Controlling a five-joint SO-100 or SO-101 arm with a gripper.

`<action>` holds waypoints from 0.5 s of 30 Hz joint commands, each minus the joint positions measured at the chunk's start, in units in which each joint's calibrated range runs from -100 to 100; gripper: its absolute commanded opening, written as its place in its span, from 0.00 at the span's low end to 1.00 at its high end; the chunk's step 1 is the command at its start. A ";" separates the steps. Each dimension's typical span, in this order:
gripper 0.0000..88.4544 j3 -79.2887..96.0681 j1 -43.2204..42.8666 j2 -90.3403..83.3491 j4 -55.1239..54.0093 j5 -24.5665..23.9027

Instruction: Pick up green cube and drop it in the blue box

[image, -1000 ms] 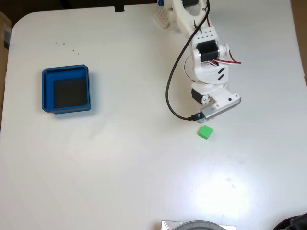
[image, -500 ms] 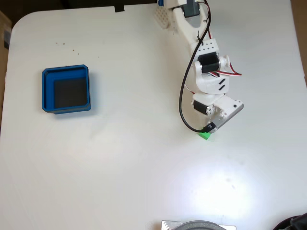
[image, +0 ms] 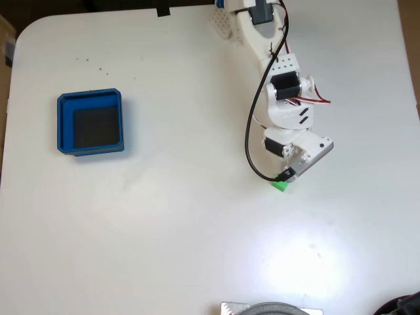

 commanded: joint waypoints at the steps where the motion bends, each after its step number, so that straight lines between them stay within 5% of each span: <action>1: 0.06 -3.84 0.58 -0.97 3.01 -0.20; 10: 0.30 -3.84 0.50 -0.89 3.58 -0.24; 15: 0.32 -4.02 0.43 -0.56 3.58 -0.24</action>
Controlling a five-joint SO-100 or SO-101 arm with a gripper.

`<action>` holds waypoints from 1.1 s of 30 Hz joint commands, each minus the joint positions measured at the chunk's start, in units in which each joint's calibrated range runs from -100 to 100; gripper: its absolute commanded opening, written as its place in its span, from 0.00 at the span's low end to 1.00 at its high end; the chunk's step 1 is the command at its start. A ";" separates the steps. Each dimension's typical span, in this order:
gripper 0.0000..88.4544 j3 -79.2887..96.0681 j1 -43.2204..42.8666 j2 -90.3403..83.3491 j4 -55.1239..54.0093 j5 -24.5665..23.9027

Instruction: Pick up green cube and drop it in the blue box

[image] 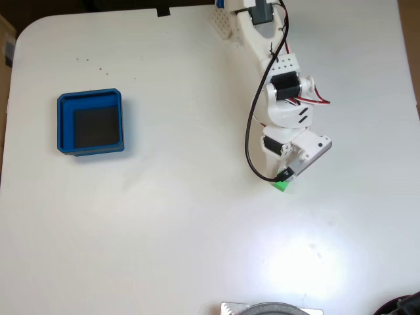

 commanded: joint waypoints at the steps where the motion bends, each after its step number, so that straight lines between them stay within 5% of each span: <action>1: 0.32 -4.11 0.43 -0.31 0.35 -0.15; 33: 0.32 -8.78 -0.18 5.88 2.23 0.34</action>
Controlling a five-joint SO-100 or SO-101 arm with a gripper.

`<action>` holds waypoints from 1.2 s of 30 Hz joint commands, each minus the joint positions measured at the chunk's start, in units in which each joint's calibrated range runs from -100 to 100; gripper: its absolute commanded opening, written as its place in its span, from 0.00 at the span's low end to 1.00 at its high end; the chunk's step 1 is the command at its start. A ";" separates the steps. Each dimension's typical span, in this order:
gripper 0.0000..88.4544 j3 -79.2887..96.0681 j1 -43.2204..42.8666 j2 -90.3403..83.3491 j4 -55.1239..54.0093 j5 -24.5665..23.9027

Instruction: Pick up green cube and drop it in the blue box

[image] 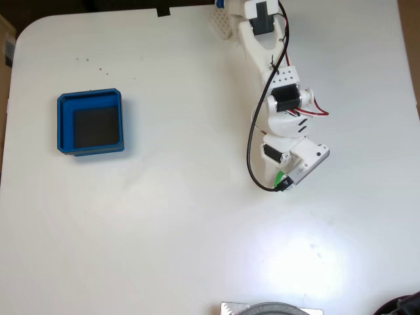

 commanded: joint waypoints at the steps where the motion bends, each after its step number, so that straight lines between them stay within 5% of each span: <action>1: 0.32 -4.67 -0.11 -0.97 1.80 0.24; 36: 0.32 -16.43 -0.80 9.40 8.08 0.15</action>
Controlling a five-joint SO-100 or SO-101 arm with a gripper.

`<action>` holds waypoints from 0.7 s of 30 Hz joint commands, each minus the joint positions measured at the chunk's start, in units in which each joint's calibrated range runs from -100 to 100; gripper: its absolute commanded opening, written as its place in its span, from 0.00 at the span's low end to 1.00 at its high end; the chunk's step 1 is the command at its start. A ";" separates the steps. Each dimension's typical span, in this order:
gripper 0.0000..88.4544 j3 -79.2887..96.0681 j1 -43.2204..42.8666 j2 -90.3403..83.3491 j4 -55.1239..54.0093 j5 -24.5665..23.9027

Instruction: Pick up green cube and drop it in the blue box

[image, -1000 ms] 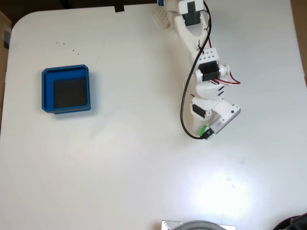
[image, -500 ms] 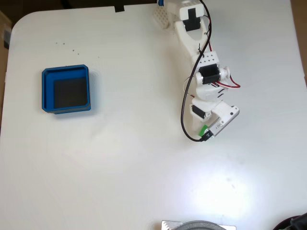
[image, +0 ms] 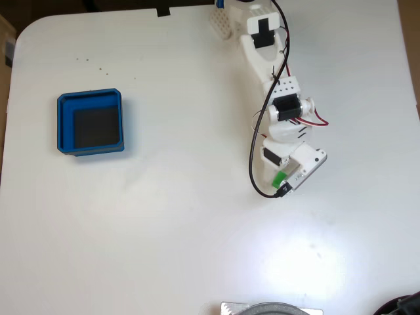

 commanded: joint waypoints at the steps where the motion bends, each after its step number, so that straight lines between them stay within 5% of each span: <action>1: 0.32 -3.90 -0.37 0.21 -0.36 0.10; 21: 0.32 -3.81 -1.67 3.80 -6.56 0.10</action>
